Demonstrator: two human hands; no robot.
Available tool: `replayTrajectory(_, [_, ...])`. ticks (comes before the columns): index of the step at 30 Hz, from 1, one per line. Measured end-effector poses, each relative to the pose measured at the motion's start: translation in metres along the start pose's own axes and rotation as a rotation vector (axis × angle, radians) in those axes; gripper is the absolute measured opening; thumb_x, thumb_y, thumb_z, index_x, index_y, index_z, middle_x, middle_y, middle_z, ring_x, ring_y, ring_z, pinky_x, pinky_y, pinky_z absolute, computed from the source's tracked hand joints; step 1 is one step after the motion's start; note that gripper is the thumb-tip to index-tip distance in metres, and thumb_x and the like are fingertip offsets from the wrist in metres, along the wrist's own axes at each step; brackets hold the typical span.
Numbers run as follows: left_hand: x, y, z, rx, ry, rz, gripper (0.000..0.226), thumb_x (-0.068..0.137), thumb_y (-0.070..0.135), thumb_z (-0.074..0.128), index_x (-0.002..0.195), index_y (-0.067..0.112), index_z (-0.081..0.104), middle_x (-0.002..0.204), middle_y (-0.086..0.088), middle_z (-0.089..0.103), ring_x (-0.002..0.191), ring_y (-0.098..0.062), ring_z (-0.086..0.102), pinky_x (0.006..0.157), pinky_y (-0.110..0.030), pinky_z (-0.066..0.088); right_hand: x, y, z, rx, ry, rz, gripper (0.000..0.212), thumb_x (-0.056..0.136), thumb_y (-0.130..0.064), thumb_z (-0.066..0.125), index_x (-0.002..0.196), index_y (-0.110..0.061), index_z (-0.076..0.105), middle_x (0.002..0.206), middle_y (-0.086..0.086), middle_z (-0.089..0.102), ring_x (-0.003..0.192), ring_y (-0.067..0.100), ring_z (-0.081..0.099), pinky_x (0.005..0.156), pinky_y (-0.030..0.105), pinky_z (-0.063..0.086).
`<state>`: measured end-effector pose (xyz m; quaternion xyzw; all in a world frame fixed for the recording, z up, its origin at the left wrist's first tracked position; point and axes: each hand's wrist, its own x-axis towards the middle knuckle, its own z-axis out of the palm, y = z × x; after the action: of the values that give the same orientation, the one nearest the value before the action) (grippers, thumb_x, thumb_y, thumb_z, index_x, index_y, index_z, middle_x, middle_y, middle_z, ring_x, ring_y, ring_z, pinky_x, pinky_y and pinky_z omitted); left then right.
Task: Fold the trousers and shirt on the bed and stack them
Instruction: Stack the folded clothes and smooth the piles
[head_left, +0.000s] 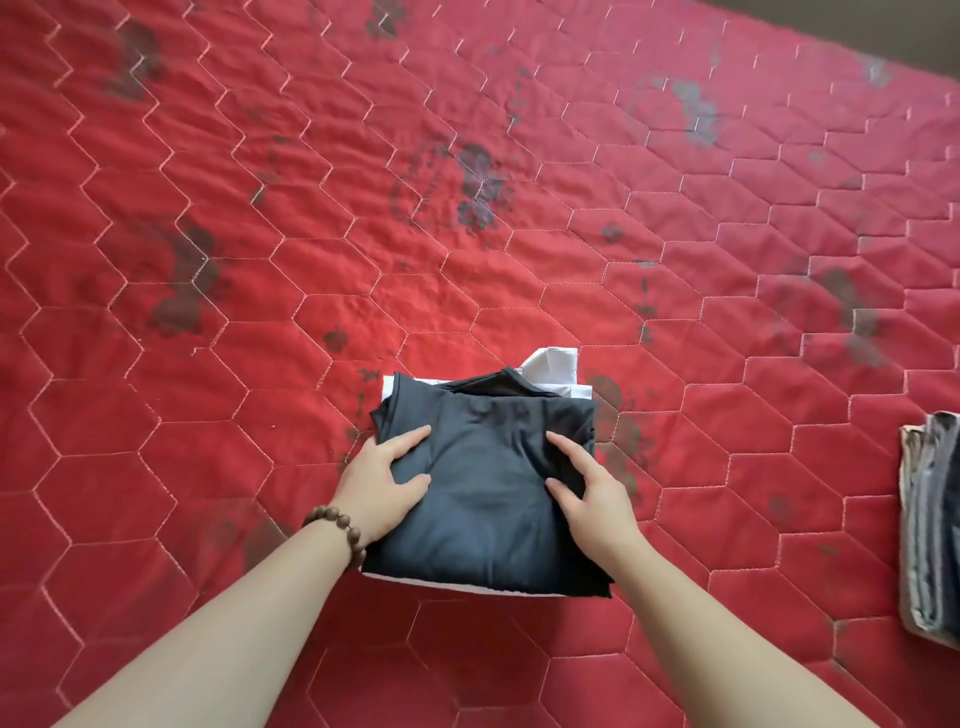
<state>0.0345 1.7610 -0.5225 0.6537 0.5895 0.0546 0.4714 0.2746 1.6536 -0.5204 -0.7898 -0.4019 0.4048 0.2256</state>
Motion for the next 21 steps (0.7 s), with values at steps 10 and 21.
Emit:
replayTrajectory(10, [-0.131,0.061,-0.106,-0.095,0.195,-0.004,0.062,0.082,0.022,0.069,0.136,0.041,0.046,0.12,-0.004,0.047,0.123,-0.023,0.049,0.102,-0.02,0.028,-0.081,-0.126,-0.044,-0.08,0.022,-0.207,0.052,0.089,-0.013,0.061,0.134,-0.037,0.05,0.119,-0.005,0.055,0.113,0.014,0.053,0.089,0.014,0.031])
replayTrajectory(21, [-0.313,0.046,-0.268,-0.268,0.576,-0.067,0.062,0.081,0.019,0.072,0.133,0.044,0.049,0.134,0.004,0.05,0.127,-0.015,0.047,0.102,-0.019,0.029,-0.187,-0.323,-0.001,-0.041,-0.118,-0.513,0.053,0.089,-0.012,0.063,0.134,-0.038,0.051,0.128,-0.007,0.054,0.119,0.011,0.051,0.1,0.02,0.035])
